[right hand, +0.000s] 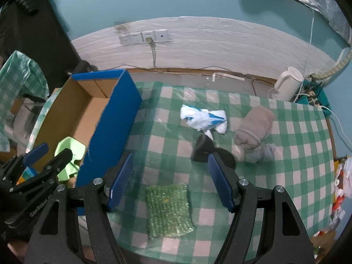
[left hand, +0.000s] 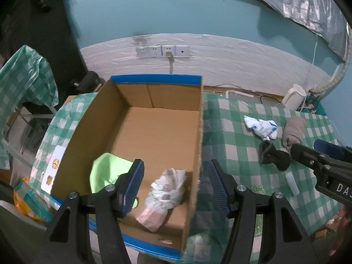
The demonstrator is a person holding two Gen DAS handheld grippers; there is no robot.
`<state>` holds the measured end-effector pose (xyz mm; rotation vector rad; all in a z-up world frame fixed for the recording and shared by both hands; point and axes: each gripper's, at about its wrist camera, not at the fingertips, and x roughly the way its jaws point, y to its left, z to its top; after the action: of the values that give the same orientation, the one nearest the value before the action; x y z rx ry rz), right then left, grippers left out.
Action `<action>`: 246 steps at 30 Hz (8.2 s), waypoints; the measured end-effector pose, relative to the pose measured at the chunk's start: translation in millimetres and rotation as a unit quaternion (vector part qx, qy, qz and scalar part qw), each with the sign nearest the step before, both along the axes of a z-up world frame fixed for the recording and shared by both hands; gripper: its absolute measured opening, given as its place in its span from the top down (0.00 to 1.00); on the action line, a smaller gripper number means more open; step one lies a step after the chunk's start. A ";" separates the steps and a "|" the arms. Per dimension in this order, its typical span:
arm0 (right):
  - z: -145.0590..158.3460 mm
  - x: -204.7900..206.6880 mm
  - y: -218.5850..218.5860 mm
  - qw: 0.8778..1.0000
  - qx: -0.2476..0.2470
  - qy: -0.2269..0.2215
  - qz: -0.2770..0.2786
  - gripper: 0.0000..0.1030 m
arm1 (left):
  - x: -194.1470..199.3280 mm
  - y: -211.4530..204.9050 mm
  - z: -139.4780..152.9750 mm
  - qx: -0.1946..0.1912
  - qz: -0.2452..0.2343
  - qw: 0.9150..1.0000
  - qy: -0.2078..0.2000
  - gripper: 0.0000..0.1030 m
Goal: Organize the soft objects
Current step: 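Move both tools back from the box over the remaining items on the table, then grasp the green glittery mesh scrubber with the left gripper and lift it, then grasp the white foam tube with the right gripper while the left gripper holds the scrubber, then carry the scrubber in the left gripper and foam tube in the right gripper over the box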
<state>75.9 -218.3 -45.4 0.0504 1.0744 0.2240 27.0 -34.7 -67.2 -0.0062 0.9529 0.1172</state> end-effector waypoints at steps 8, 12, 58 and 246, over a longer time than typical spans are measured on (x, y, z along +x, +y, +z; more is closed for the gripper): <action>-9.7 -6.7 -31.1 1.000 -0.002 0.009 -0.025 0.31 | -0.2 -28.3 -4.5 0.009 -0.029 1.000 0.009 0.40; -12.7 -9.2 -47.0 0.999 -0.005 0.010 -0.039 0.31 | -1.3 -43.5 -6.9 0.017 -0.046 0.999 0.013 0.40; -87.0 -4.6 -105.1 0.992 -0.043 0.088 -0.085 0.31 | -18.9 -134.0 -95.7 0.039 -0.150 0.977 0.149 0.30; -4.8 18.0 162.1 0.989 -0.010 0.013 0.150 0.84 | -13.9 91.7 -13.6 -0.047 0.068 0.997 0.010 0.87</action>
<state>93.9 -56.2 -50.2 -0.1282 1.1070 0.4853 13.1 57.1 -80.8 -0.1565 0.9767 0.1977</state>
